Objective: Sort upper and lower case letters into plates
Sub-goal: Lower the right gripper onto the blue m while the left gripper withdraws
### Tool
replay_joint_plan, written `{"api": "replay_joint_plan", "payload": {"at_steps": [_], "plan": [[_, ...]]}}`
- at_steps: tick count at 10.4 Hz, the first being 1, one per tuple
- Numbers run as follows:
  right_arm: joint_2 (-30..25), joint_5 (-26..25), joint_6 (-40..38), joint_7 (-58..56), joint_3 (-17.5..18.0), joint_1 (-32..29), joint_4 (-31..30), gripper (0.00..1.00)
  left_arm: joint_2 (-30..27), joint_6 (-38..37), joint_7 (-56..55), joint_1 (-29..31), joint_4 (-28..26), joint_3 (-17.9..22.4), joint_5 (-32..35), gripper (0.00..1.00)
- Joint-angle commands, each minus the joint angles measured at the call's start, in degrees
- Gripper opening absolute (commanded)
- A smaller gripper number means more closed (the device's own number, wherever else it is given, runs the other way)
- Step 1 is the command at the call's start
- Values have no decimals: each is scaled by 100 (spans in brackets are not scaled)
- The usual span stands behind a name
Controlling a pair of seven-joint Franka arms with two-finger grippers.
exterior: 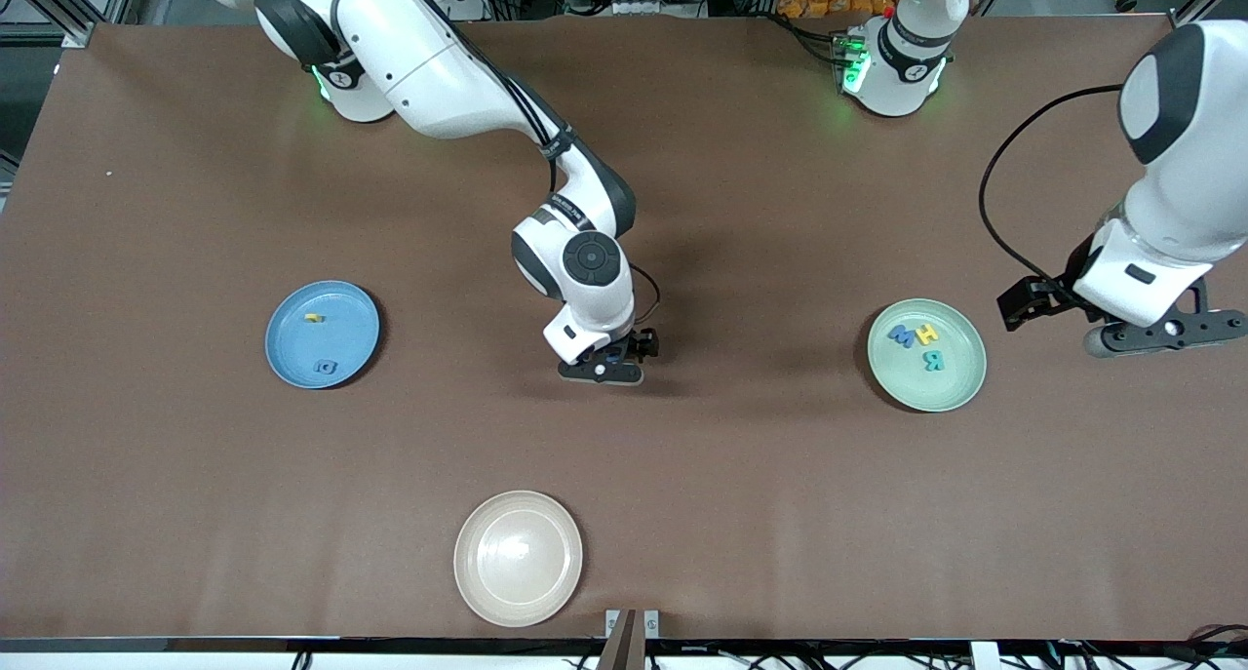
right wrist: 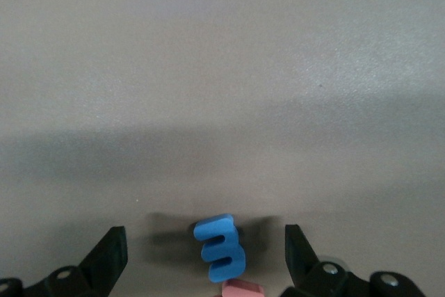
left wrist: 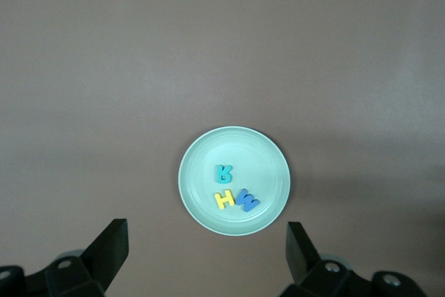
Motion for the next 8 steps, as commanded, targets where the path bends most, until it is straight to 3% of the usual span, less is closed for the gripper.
{"api": "replay_joint_plan", "payload": {"at_steps": [1, 3, 5, 8], "plan": [[174, -85, -29, 171, -5, 25, 191, 100, -150, -256, 474, -124, 100, 296, -174, 100], [183, -102, -29, 136, -5, 25, 183, 98, -326, -405, 572, -361, 100, 613, -183, 100], [218, -94, -29, 136, -5, 34, 174, 83, -440, -458, 581, -660, 109, 946, -296, 100], [218, 3, -37, 171, 4, 25, 174, 72, -502, -660, 818, -916, 249, 1299, -332, 100]]}}
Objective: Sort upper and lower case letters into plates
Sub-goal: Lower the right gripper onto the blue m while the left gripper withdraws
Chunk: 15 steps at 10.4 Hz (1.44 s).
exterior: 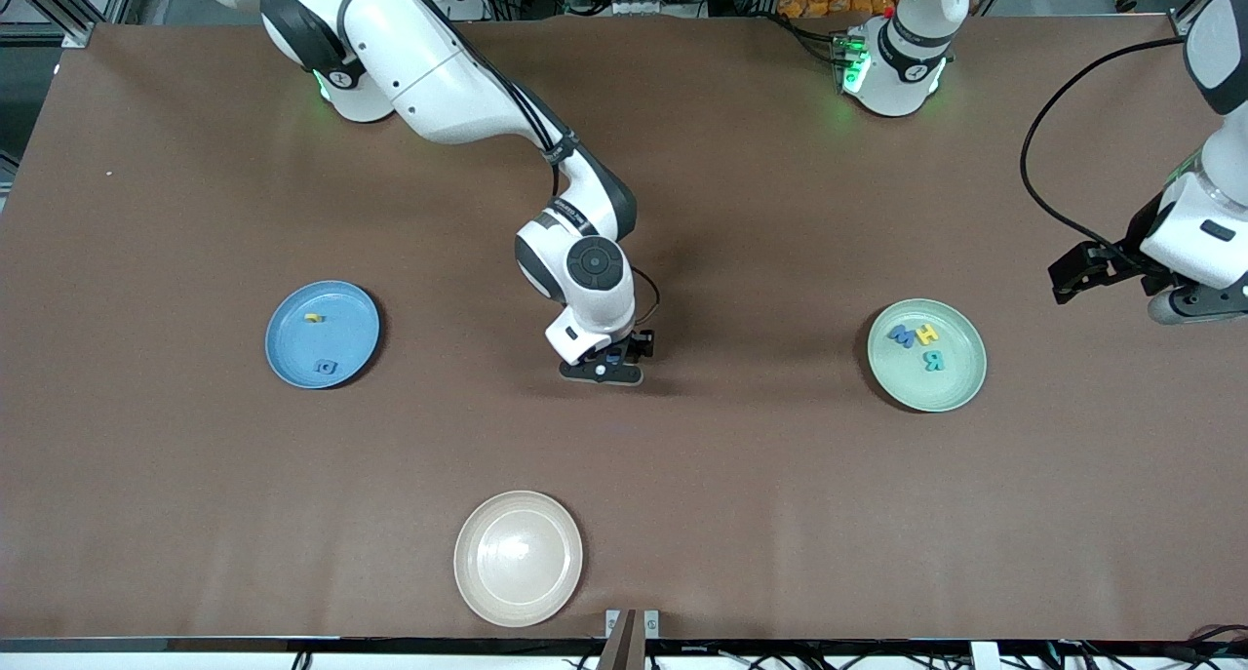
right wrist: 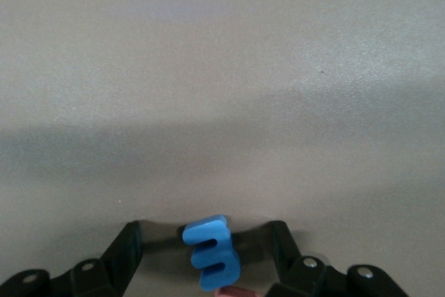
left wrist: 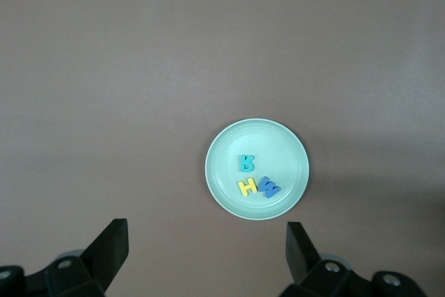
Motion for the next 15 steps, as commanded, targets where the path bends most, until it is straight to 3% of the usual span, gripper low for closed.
{"api": "replay_joint_plan", "payload": {"at_steps": [1, 8, 10, 12, 15], "plan": [[98, 2, -44, 121, 20, 19, 151, 72, -77, -292, 270, -125, 148, 183, -192, 100], [-7, 160, -395, 200, 152, -7, 142, 72, -94, -601, 270, -196, 359, 245, -289, 100], [1, 161, -405, 191, 152, 1, 134, 64, -182, -601, 270, -379, 342, 516, -490, 100], [10, 152, -396, 139, 144, -25, 134, 53, -209, -688, 262, -398, 350, 544, -500, 100], [10, 126, -387, 7, 144, -78, 134, 48, -209, -724, 261, -389, 350, 535, -509, 100]]}}
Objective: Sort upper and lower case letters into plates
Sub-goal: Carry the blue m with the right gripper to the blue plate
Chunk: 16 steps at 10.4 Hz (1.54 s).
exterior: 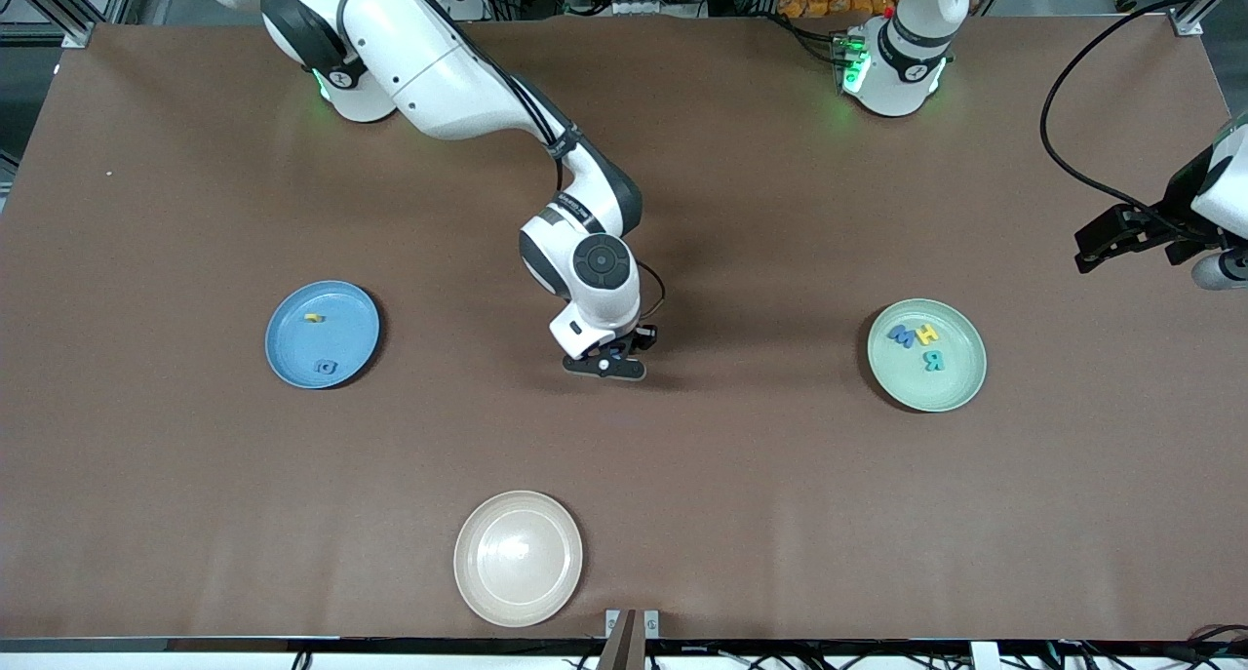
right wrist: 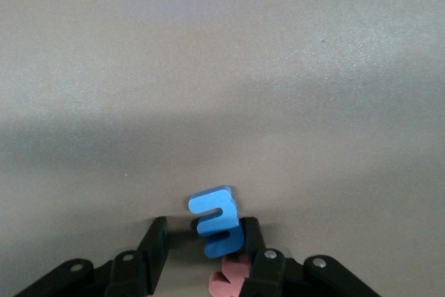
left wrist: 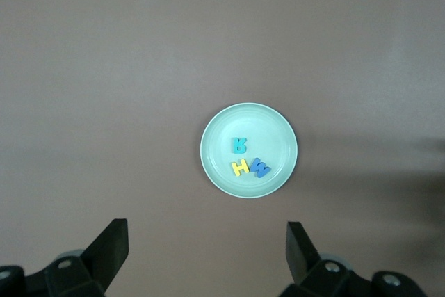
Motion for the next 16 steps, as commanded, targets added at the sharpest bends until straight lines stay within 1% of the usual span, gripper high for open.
{"api": "replay_joint_plan", "payload": {"at_steps": [1, 3, 4, 5, 6, 11, 12, 14, 15, 16], "plan": [[37, 53, -49, -138, 32, -76, 42, 42, -53, -130, 150, -37, 10, 64, -175, 100], [46, 54, -49, -182, 32, -111, 42, 27, -53, -209, 150, -63, 36, 37, -175, 100], [46, 71, -49, -321, 41, -137, 42, 17, -53, -209, 150, -55, 54, 37, -175, 100], [37, 71, -49, -358, 41, -146, 42, 3, -53, -209, 150, -55, 54, 37, -175, 100], [37, 80, -40, -358, 41, -155, 42, 0, -61, -209, 150, -55, 45, 37, -184, 100], [-50, 80, -93, -323, 50, -155, 121, 0, -61, -245, 141, -55, 54, 29, -184, 100], [-68, 97, -258, -331, 85, -259, 216, 0, -61, -245, 150, -55, 62, 37, -184, 100], [-85, 351, -1047, -340, 155, -418, 794, 0, -18, -245, 124, -63, 168, 37, -184, 100], [-199, 370, -1425, -358, 155, -549, 902, 0, -18, -253, 132, -63, 159, 37, -184, 100], [-357, 396, -1594, -428, 181, -724, 903, 0, -18, -253, 124, -63, 159, 37, -184, 100]]}}
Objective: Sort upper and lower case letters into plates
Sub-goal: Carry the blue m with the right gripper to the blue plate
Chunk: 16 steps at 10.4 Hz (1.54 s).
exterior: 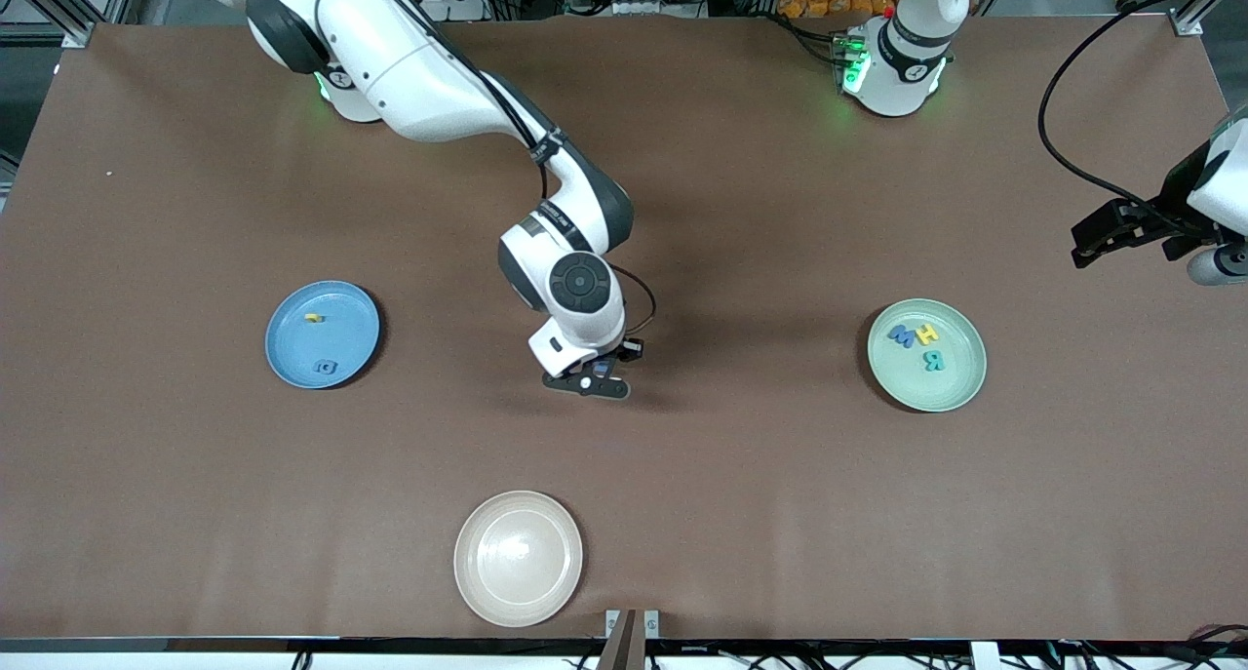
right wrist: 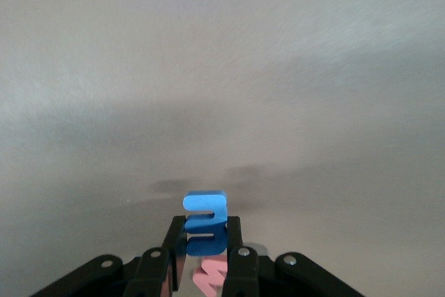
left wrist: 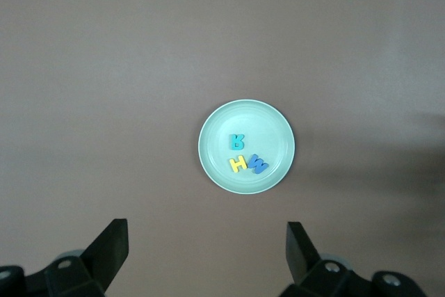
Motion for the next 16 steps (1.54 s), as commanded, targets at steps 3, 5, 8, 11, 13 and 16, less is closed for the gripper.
{"api": "replay_joint_plan", "payload": {"at_steps": [3, 5, 8, 11, 13, 16], "plan": [[-780, 286, -1064, -419, 182, -885, -68, 0, 14, -139, 88, -61, 91, 45, -192, 100], [-1376, 400, -1135, -1031, 191, -1561, -811, 0, 66, -139, 71, -149, 91, 45, -192, 100], [-2352, 480, -1240, -1974, 165, -2546, -2139, 0, 84, -139, 53, -175, 65, -8, -341, 100], [-2732, 471, -1356, -2089, 147, -3407, -3062, 0, 224, -130, -401, -202, 73, -261, -350, 100], [-2907, 410, -788, -2194, 129, -3663, -3747, 0, 356, -104, -955, -211, 91, -604, -350, 100], [-3181, 392, 549, -2441, 129, -3911, -4953, 0, 584, 1, -1649, -254, 100, -895, -639, 100]]}}
